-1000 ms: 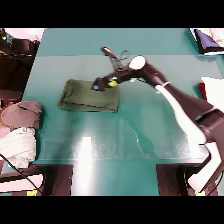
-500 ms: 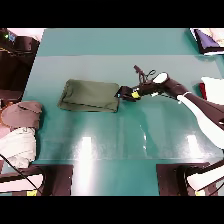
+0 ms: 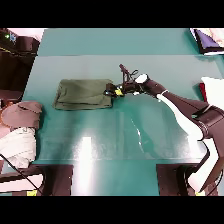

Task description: Fold the shirts.

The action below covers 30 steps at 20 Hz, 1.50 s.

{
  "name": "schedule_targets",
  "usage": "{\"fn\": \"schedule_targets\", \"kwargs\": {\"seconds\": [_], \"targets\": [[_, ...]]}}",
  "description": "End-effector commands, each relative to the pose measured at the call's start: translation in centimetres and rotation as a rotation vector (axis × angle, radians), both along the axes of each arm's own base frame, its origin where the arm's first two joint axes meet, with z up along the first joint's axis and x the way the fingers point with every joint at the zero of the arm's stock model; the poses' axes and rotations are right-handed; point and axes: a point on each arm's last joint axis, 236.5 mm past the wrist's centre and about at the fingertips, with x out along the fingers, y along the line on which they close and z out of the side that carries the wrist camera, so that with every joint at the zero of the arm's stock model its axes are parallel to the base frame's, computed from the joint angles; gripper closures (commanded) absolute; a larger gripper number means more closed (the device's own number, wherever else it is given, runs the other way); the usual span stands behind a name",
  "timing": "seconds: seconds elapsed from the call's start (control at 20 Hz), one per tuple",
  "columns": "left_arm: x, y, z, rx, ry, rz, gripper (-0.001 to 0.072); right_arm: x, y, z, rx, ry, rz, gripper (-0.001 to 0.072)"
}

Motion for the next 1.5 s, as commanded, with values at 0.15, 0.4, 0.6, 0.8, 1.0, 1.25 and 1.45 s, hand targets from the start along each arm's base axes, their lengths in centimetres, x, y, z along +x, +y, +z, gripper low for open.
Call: {"fn": "schedule_targets", "kwargs": {"seconds": [0.15, 0.4, 0.6, 0.8, 1.0, 1.25, 1.45], "targets": [[-0.2, 0.0, -0.1, 0.005, 0.009, -0.008, 0.0682, 4.0, -6.9, 6.2, -0.078, -0.199, -0.007, 0.0697], [-0.1, -1.6, 0.3, -0.054, -0.006, -0.041, 0.0681, 7.2, -25.7, 12.3, -0.285, -0.297, -0.191, 0.0697], [0.3, -3.4, 1.0, -0.104, -0.037, -0.079, 0.0681, 7.9, -41.4, 17.3, -0.367, -0.369, -0.494, 0.0697], [-0.1, -5.0, 1.1, -0.137, -0.031, -0.117, 0.0681, 6.2, -54.2, 18.9, -0.447, -0.400, -0.738, 0.0697], [-0.6, -6.9, 1.2, -0.154, -0.027, -0.160, 0.0681, 4.4, -61.6, 19.7, -0.545, -0.460, -0.839, 0.0698], [-1.1, -8.3, 1.3, -0.181, -0.016, -0.187, 0.0681, 4.5, -65.6, 24.3, -0.622, -0.577, -0.876, 0.0698], [-1.7, -8.2, 0.9, -0.185, 0.016, -0.176, 0.0682, 4.4, -66.4, 30.9, -0.674, -0.711, -0.887, 0.0698]]}}
